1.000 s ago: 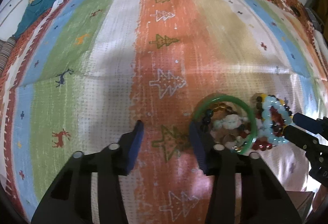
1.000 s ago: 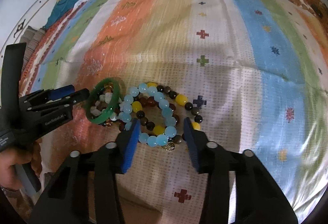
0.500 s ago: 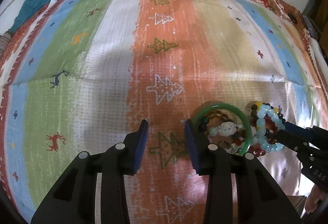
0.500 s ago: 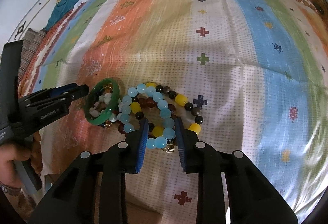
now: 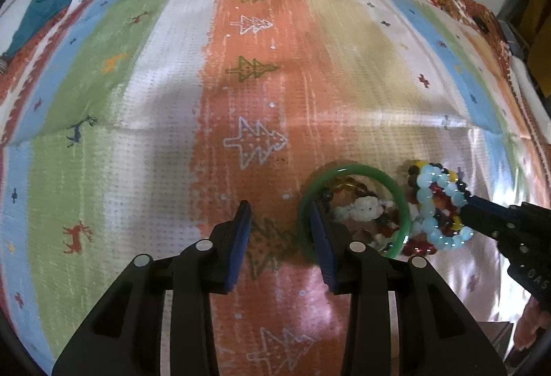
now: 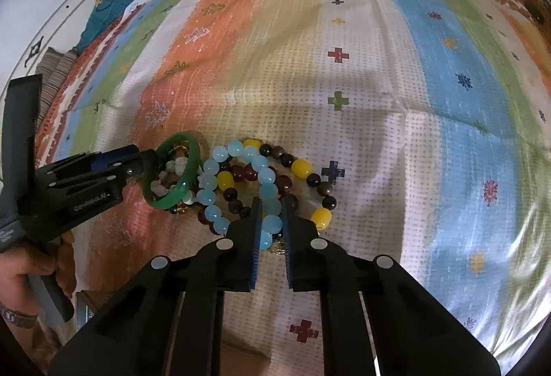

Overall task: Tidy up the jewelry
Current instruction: 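Close the right tool on the light-blue bracelet while the left tool grips the green bangle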

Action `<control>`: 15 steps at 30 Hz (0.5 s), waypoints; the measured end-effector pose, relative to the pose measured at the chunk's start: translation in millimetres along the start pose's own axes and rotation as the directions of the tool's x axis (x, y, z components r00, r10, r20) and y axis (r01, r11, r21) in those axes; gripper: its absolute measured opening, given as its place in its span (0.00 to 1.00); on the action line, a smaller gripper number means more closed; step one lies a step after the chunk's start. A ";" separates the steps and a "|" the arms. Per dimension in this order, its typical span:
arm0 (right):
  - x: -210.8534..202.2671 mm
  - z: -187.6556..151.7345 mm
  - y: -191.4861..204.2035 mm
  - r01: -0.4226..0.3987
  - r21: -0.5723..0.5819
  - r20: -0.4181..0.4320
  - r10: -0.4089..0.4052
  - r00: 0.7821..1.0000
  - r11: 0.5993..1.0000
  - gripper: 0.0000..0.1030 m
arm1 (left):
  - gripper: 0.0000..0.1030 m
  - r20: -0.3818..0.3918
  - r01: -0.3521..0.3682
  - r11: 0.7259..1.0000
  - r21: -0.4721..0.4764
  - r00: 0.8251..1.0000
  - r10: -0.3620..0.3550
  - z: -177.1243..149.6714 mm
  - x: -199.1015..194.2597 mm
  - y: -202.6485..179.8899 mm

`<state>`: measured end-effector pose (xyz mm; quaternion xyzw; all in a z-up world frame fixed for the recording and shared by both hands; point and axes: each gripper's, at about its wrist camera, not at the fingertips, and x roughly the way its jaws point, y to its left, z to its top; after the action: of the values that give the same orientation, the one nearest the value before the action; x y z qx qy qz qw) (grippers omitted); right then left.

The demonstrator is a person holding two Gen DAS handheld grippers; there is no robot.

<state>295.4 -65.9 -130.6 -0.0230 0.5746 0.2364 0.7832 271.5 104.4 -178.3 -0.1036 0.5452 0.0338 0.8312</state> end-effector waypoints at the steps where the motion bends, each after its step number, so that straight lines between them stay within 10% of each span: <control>1: 0.0 0.0 -0.1 0.000 -0.001 0.000 0.000 1.000 1.000 0.12 | 0.34 -0.001 0.002 1.000 -0.003 1.000 -0.002 0.1 0.2 0.5; 10: -1.0 -1.8 5.5 0.040 -0.047 0.016 -0.040 0.999 0.998 0.12 | 0.33 -0.002 -0.072 0.995 0.075 0.997 0.073 -2.6 8.5 -13.0; 15: -1.8 -0.9 8.2 0.070 -0.066 0.032 -0.068 0.997 0.995 0.12 | 0.07 0.003 -0.085 0.992 0.094 0.996 0.085 -3.3 7.9 -16.5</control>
<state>290.9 -59.5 -127.3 -0.0656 0.5536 0.2288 0.7981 274.5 87.1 -184.5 -0.0411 0.5507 0.0436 0.8325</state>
